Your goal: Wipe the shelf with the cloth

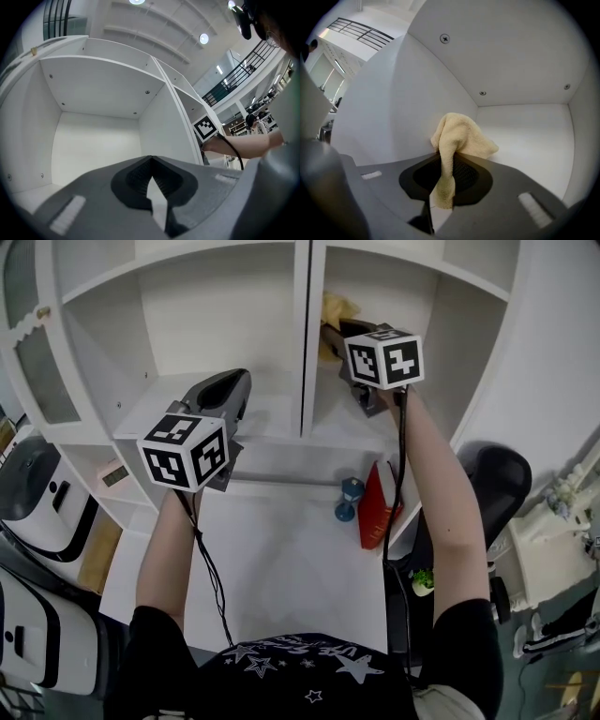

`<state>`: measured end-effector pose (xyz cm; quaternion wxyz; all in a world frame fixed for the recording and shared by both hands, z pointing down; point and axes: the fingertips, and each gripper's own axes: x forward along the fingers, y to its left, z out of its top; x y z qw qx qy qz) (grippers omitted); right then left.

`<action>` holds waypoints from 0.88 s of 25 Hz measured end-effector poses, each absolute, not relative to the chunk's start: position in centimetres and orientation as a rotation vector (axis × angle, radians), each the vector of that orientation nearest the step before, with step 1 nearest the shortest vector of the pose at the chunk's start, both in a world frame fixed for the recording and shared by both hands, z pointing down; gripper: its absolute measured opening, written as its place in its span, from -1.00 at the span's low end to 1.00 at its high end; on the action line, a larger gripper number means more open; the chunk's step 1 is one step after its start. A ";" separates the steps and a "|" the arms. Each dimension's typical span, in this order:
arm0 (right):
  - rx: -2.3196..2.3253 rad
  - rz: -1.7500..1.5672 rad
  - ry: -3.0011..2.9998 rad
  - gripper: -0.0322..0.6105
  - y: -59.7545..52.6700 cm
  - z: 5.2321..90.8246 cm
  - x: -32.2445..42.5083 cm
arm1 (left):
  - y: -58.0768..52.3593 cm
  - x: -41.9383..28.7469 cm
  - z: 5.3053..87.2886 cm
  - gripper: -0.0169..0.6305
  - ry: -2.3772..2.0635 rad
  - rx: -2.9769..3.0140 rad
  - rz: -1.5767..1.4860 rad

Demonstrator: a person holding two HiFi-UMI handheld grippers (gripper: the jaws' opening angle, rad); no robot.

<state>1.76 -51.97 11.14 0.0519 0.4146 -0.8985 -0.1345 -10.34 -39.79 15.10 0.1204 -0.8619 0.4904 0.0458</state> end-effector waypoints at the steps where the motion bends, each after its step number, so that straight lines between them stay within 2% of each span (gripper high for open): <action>1: 1.250 -0.406 -2.747 -0.65 -51.4 11.0 1.7 | -39.5 -10.2 15.1 -0.95 1.430 -2.517 0.130; 22: 1.031 -0.441 -2.867 -0.65 -38.2 12.0 1.6 | -33.6 -7.1 17.1 -0.95 1.473 -2.573 0.136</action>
